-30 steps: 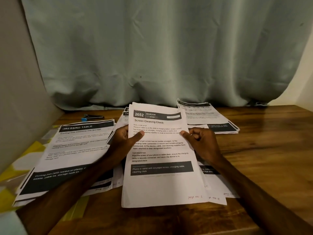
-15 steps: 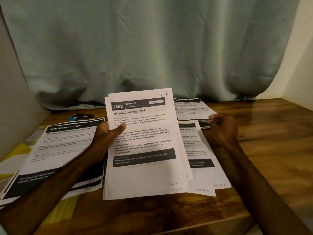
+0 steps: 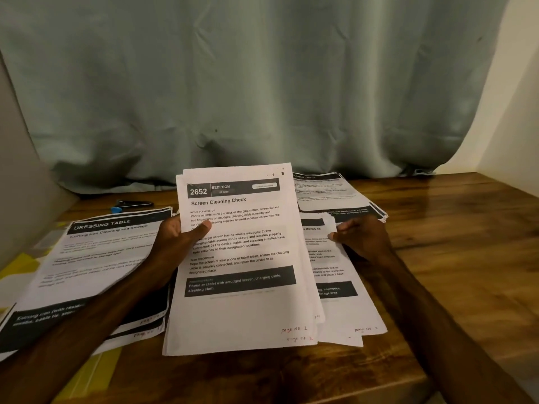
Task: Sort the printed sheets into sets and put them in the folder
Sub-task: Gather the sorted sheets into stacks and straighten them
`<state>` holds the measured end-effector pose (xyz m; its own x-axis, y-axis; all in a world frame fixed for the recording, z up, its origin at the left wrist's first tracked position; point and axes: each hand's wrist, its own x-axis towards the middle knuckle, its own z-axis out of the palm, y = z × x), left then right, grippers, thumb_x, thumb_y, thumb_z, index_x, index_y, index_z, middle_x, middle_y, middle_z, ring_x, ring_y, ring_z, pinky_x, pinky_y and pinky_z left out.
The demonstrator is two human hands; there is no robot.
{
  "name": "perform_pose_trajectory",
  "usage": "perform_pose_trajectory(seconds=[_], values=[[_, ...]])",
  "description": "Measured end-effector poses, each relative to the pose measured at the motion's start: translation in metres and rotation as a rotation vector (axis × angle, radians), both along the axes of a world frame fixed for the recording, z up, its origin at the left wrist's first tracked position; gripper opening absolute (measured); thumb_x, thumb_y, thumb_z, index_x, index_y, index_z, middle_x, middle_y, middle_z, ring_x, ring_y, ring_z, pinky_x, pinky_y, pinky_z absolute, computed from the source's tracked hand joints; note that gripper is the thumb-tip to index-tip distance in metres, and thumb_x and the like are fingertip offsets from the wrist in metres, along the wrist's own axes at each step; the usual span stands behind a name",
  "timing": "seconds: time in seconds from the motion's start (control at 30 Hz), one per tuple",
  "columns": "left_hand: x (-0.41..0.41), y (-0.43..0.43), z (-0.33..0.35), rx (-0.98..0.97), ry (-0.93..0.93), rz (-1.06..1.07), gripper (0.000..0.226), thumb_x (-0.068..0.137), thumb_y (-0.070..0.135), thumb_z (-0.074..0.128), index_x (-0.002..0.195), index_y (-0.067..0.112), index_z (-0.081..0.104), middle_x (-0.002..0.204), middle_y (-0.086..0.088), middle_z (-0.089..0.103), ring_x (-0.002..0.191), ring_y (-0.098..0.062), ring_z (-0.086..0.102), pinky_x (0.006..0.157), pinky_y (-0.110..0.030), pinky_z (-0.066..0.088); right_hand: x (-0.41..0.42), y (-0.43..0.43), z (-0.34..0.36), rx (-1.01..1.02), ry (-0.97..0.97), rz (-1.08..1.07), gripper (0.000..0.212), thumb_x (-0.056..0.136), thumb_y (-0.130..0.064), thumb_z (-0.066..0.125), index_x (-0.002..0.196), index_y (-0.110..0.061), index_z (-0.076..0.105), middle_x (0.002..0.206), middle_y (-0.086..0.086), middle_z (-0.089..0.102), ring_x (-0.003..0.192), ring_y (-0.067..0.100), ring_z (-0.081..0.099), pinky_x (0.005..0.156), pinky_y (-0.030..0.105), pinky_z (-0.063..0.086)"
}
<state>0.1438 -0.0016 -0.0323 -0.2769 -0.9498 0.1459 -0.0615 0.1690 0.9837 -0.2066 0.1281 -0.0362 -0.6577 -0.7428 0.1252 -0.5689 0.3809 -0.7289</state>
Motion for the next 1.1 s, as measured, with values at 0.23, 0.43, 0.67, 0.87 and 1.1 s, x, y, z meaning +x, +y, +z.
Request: perform_pose_trajectory(seconds=[0.23, 0.43, 0.67, 0.87, 1.1], values=[[0.001, 0.001, 0.001, -0.008, -0.018, -0.01, 0.025, 0.097, 0.022, 0.067, 0.122, 0.02, 0.065, 0.108, 0.002, 0.075, 0.093, -0.022, 0.074, 0.081, -0.044, 0.061, 0.0, 0.001, 0.002, -0.079, -0.121, 0.028, 0.014, 0.085, -0.017, 0.081, 0.088, -0.004, 0.076, 0.1, 0.008, 0.074, 0.091, 0.022, 0.067, 0.082, 0.031, 0.049], [0.0, 0.002, 0.001, -0.076, -0.065, -0.041, 0.022, 0.097, 0.022, 0.066, 0.118, 0.023, 0.063, 0.101, 0.012, 0.074, 0.081, -0.01, 0.075, 0.062, -0.02, 0.058, 0.001, 0.0, 0.001, -0.11, -0.12, 0.031, 0.007, 0.09, -0.015, 0.076, 0.09, -0.009, 0.074, 0.111, 0.011, 0.073, 0.098, 0.023, 0.064, 0.093, 0.038, 0.052], [-0.002, 0.007, 0.001, -0.099, -0.066, -0.051, 0.02, 0.097, 0.023, 0.065, 0.116, 0.03, 0.062, 0.1, 0.014, 0.074, 0.084, -0.007, 0.075, 0.07, -0.025, 0.061, 0.006, 0.0, 0.0, -0.063, -0.134, 0.067, 0.027, 0.072, -0.026, 0.091, 0.086, -0.018, 0.07, 0.091, -0.004, 0.072, 0.086, 0.023, 0.073, 0.081, 0.042, 0.061], [-0.002, 0.01, 0.001, -0.135, -0.044, -0.038, 0.014, 0.094, 0.028, 0.069, 0.105, 0.035, 0.068, 0.095, 0.019, 0.077, 0.089, -0.011, 0.076, 0.075, -0.032, 0.061, 0.004, 0.002, 0.0, -0.257, -0.195, -0.03, 0.021, 0.072, -0.012, 0.091, 0.085, -0.01, 0.075, 0.1, 0.004, 0.076, 0.081, 0.014, 0.069, 0.072, 0.027, 0.054], [-0.006, 0.012, -0.002, -0.089, -0.029, -0.008, 0.018, 0.089, 0.025, 0.075, 0.103, 0.034, 0.069, 0.095, 0.013, 0.078, 0.086, -0.016, 0.077, 0.076, -0.037, 0.063, 0.002, -0.004, 0.005, -0.175, -0.082, -0.128, 0.023, 0.084, -0.022, 0.083, 0.1, -0.009, 0.074, 0.119, 0.012, 0.073, 0.093, 0.026, 0.065, 0.086, 0.04, 0.055]])
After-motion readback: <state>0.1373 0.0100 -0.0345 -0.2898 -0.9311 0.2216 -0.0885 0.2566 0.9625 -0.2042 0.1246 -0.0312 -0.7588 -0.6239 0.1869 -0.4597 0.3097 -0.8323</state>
